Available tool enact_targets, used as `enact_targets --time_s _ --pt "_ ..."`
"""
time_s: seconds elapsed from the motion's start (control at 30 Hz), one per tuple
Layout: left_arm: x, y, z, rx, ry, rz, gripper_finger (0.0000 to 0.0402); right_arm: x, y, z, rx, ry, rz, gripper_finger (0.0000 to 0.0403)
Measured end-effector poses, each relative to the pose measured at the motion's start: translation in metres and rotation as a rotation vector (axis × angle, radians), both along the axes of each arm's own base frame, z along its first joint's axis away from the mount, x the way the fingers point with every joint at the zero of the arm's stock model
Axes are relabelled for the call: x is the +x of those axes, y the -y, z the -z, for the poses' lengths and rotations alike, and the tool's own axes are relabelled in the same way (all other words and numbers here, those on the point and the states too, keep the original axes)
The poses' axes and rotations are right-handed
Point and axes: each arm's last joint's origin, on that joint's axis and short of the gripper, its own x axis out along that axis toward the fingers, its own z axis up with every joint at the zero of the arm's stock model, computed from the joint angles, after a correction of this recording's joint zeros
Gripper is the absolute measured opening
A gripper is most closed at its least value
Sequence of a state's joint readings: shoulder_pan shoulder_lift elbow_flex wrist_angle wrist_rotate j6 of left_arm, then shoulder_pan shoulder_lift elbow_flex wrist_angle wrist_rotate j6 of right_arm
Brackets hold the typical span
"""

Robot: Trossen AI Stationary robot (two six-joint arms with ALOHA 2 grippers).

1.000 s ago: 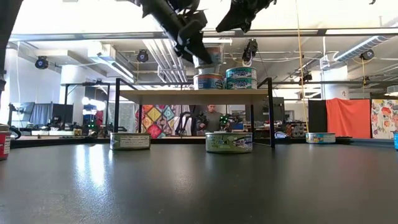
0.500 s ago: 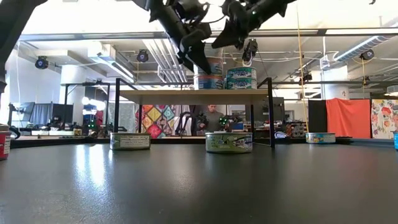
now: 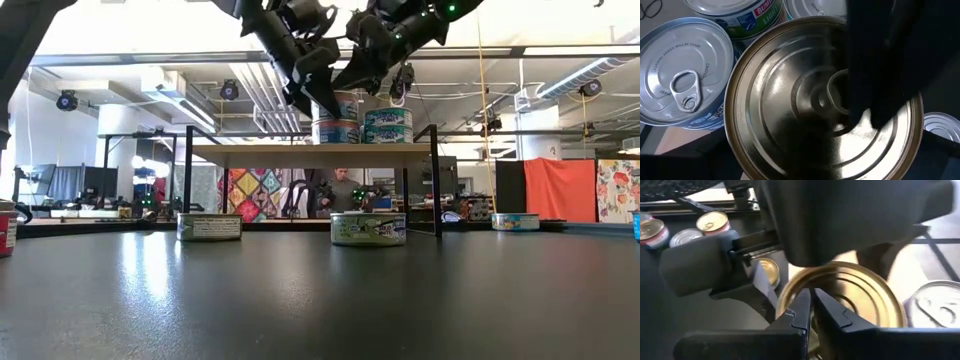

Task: Stack canned seafood by type on shelf
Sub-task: Stack the top pink center tuna can on top of the pink tuna can on the shelf

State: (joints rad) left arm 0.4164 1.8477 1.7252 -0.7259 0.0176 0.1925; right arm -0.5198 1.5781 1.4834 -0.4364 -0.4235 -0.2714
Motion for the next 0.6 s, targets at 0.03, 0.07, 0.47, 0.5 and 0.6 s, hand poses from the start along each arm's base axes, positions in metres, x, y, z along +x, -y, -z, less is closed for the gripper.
enact_targets --time_s 0.03,0.07,0.47,0.5,0.6 --pt "0.0001 0.0001 0.0000 0.001 0.000 -0.001 0.0379 0.0010 0.0001 0.0014 0.005 -0.002 -0.005 0.0013" --pt "0.0001 0.0001 0.0000 0.004 -0.002 -0.003 0.0380 0.0020 -0.0001 0.0027 0.008 -0.005 -0.007 0.0013" --pt "0.0013 -0.0008 -0.0025 0.024 0.024 -0.020 0.0382 0.0017 0.0035 0.0072 -0.053 -0.031 0.055 0.0013" --pt "0.0012 -0.0006 -0.0023 0.022 0.022 -0.021 0.0382 0.0015 0.0034 0.0086 -0.052 -0.035 0.055 0.0013" --pt "0.0011 -0.0002 -0.0019 0.020 0.019 -0.035 0.0382 0.0009 0.0031 0.0109 -0.042 -0.040 0.062 0.0013"
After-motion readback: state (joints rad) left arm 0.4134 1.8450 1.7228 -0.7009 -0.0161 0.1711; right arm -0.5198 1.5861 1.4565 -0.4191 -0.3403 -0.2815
